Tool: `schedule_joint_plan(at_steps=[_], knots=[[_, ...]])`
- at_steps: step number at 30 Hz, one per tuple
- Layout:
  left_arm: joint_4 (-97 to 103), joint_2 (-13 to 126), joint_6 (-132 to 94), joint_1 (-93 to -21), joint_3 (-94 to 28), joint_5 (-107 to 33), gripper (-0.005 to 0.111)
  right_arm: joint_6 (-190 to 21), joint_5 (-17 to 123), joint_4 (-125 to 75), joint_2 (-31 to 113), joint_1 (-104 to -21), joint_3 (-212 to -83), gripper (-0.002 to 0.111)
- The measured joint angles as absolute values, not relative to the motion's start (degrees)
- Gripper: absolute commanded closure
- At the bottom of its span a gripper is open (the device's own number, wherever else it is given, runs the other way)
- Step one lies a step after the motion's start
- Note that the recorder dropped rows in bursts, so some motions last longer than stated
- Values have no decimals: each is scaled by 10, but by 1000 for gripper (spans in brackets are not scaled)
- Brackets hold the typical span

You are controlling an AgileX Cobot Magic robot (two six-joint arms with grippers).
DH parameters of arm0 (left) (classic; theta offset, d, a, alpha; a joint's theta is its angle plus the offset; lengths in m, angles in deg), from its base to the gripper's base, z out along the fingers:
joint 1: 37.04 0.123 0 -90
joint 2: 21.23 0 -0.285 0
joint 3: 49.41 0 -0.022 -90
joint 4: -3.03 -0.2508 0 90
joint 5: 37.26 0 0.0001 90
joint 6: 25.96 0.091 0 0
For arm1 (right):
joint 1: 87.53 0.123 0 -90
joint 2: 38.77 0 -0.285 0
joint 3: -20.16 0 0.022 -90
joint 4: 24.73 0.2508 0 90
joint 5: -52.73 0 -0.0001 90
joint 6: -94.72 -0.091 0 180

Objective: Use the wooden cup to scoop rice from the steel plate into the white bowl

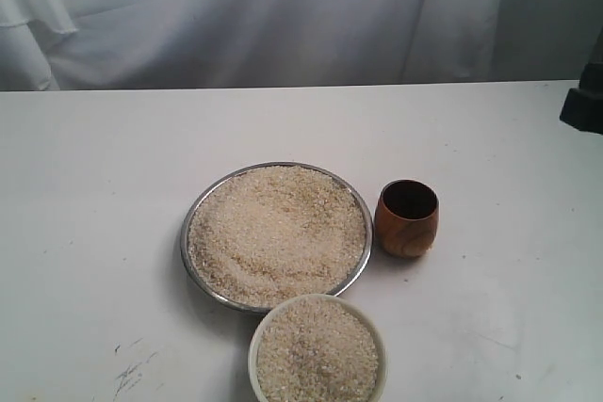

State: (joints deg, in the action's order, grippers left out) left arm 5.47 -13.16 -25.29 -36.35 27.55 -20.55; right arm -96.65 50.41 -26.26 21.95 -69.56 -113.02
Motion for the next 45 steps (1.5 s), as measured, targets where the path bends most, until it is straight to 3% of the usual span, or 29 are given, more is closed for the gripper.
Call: schedule_joint_plan(at_steps=[17, 31, 45], knots=[[55, -132, -253, -364, 276, -206, 107, -963, 513, -262, 205, -696, -1130, 108], [55, -132, -253, -364, 276, -206, 107, -947, 721, -262, -16, -833, -1129, 108], [55, -132, -253, -364, 276, -206, 107, -943, 717, -262, -138, -864, -1018, 108]])
